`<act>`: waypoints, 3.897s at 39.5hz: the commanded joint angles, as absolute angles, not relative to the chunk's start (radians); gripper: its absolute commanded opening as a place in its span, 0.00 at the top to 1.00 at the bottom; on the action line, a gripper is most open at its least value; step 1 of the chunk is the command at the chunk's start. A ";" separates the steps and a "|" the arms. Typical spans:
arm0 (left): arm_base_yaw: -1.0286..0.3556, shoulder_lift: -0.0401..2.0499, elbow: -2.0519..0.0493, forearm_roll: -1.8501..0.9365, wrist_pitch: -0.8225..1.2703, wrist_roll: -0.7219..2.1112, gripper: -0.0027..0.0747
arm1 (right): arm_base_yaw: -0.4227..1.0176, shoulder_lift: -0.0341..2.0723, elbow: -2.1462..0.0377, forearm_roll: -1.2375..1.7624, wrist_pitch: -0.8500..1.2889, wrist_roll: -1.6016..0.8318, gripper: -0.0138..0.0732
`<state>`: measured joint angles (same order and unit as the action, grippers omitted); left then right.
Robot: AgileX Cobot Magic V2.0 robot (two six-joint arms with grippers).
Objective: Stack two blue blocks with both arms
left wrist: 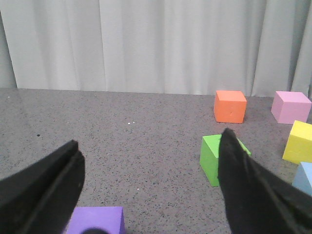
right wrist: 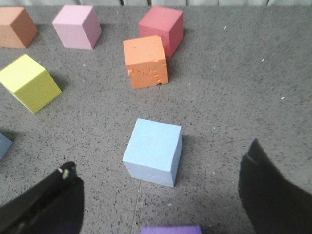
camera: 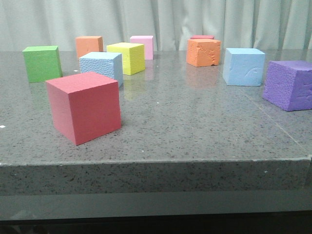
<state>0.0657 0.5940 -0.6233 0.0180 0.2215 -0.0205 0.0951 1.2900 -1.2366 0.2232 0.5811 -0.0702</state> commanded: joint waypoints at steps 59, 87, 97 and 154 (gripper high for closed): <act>0.068 0.600 -0.658 0.014 0.132 -0.027 0.26 | 0.229 1.883 -1.730 -0.066 0.831 0.415 0.36; 0.068 0.600 -0.658 0.014 0.132 -0.027 0.26 | 0.467 1.782 -1.733 -0.065 0.855 0.364 0.38; 0.068 0.600 -0.658 0.014 0.132 -0.027 0.26 | 0.586 1.840 -1.733 -0.065 0.838 0.408 0.38; 0.068 0.600 -0.658 0.014 0.132 -0.027 0.26 | 0.590 1.861 -1.944 -0.097 0.960 0.453 0.11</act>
